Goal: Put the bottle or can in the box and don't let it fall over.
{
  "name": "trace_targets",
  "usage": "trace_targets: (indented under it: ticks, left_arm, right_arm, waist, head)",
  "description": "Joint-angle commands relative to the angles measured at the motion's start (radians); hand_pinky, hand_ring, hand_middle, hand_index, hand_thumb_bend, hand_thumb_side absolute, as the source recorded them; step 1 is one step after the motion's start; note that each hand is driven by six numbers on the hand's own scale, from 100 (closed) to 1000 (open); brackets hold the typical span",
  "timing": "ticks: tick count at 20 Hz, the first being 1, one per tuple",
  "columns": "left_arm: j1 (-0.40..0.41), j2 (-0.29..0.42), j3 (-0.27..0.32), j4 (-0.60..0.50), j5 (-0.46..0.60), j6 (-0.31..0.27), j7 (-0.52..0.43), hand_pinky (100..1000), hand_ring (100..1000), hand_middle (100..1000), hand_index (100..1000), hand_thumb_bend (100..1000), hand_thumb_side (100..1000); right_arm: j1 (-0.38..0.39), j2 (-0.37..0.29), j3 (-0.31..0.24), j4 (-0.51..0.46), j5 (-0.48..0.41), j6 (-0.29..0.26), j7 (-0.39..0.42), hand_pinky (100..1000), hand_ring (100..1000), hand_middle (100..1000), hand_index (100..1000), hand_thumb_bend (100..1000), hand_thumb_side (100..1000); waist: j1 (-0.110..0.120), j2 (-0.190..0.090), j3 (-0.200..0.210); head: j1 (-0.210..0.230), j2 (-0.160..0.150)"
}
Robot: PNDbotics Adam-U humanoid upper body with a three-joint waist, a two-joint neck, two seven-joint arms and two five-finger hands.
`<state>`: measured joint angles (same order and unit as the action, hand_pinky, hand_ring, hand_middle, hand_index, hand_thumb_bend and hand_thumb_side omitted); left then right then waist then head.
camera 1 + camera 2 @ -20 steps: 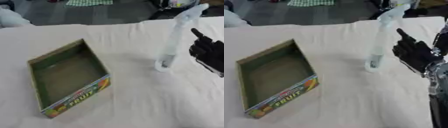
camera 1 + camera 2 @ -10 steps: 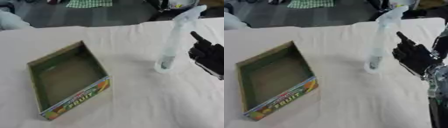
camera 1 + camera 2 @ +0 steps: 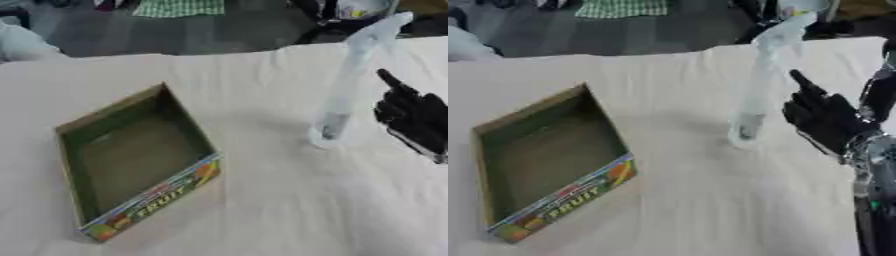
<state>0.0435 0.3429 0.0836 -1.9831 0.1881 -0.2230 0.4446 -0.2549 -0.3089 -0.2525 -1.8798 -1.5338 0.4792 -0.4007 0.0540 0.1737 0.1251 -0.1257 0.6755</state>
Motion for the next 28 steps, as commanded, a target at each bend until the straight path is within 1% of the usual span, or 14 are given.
trace_targets:
  ticks: [1,8,19,28]
  left_arm:
    - [-0.004,0.022,0.004,-0.017,-0.001,0.001,-0.004,1000,1000,1000,780,803,650]
    - [-0.004,0.022,0.004,-0.017,-0.001,0.001,-0.003,1000,1000,1000,780,803,650]
    - [-0.005,0.021,0.003,-0.017,0.002,0.001,-0.004,1000,1000,1000,781,804,650]
    - [-0.006,0.019,0.001,-0.017,0.006,0.000,-0.005,1000,1000,1000,780,804,650]
  right_arm:
    - [-0.009,-0.007,-0.009,-0.010,-0.006,0.010,0.000,100,100,100,991,788,1000]
    - [-0.011,-0.003,-0.010,-0.019,-0.018,0.020,0.003,100,100,100,991,797,1000]
    - [-0.026,-0.001,0.000,-0.038,-0.044,0.011,0.005,100,100,100,992,812,1000]
    - [-0.036,0.004,0.004,-0.039,-0.054,0.015,0.003,100,100,100,990,817,1000]
  waist:
    - [-0.001,-0.010,0.002]
    - [-0.001,-0.010,0.002]
    - [-0.003,-0.012,0.007]
    - [-0.004,-0.009,0.009]
  head:
    - [-0.002,-0.008]
    - [-0.005,-0.009]
    - [-0.007,-0.014]
    - [-0.009,-0.015]
